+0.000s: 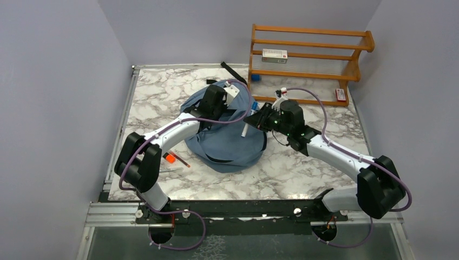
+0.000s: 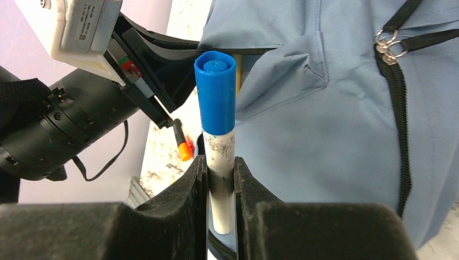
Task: Pack the student bag
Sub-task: Place the stationery in the student bag.
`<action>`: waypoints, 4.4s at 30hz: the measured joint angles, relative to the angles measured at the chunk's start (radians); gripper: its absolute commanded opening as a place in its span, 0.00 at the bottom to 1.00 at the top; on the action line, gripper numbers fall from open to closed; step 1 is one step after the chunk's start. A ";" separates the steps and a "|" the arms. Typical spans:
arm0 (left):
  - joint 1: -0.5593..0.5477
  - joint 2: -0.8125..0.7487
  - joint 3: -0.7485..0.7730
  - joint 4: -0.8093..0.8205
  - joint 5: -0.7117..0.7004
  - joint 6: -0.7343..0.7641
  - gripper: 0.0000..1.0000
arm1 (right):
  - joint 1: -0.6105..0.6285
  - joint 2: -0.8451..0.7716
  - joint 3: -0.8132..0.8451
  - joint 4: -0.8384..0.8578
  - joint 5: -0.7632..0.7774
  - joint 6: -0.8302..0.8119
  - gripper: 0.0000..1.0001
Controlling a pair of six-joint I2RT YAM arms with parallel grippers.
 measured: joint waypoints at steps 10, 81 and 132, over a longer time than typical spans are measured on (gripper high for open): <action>0.000 -0.018 0.032 -0.027 0.004 -0.067 0.00 | 0.000 0.163 0.105 0.011 -0.173 0.090 0.01; 0.007 -0.032 0.172 -0.186 0.146 -0.213 0.00 | 0.010 0.605 0.414 0.109 -0.279 0.342 0.00; 0.245 -0.504 -0.263 -0.164 0.122 -0.773 0.54 | -0.004 -0.038 -0.080 0.102 0.059 -0.093 0.57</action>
